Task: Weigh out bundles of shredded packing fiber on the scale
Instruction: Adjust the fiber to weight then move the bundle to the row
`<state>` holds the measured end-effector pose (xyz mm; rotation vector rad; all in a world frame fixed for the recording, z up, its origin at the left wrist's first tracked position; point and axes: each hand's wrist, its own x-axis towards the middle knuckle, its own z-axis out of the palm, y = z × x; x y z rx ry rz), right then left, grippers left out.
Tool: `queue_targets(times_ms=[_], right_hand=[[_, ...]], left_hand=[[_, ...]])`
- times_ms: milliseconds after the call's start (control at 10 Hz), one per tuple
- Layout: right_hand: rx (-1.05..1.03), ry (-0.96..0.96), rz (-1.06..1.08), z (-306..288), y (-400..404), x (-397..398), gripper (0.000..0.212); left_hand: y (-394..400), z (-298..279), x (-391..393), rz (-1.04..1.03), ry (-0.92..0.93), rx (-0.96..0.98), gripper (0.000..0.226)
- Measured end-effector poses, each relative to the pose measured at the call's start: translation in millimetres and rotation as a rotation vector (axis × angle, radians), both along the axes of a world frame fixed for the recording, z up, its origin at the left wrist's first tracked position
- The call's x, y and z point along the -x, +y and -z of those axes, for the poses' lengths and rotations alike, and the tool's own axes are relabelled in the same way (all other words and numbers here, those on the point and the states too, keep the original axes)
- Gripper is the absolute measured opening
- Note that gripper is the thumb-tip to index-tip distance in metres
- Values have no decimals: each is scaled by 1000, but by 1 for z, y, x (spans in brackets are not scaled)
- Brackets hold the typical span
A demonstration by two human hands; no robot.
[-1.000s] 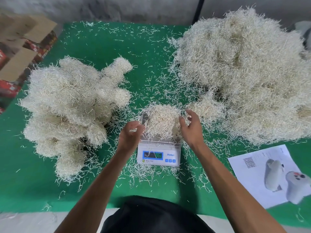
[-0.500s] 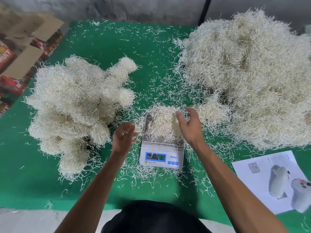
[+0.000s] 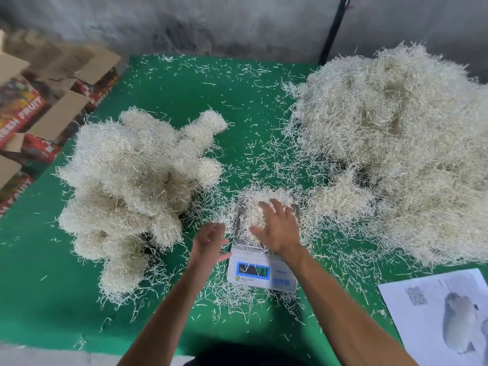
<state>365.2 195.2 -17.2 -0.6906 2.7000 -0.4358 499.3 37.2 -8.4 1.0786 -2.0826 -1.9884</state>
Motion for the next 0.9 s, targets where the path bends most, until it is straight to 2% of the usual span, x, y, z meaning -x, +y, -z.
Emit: queue_targets(times_ms=[100, 200, 300, 400, 500, 600, 700, 800, 900], right_hand=[[180, -127, -35, -9, -30, -19, 72], [394, -250, -231, -30, -65, -49, 68], [549, -179, -294, -47, -88, -75, 55], [665, 66, -169, -70, -113, -61, 60], [810, -28, -77, -105, -130, -30, 52], [746, 0, -148, -119, -122, -11, 47], [720, -11, -309, -119, -121, -28, 53], [855, 52, -344, -142, -138, -39, 42], [835, 213, -249, -151, -125, -16, 49]], left_hand=[[-3, -9, -6, 90, -33, 48, 49], [-23, -24, -8, 195, 143, 253, 33], [-45, -24, 1, 15, 146, 186, 35], [-43, -37, 18, 32, 190, 200, 33], [-32, -96, 30, 82, 283, 197, 34], [-55, -116, 42, 4, 466, -259, 49], [-72, -129, 38, -105, 332, -441, 48], [-55, -119, 38, -88, 329, -243, 30], [-55, -145, 43, -51, 324, -245, 29]])
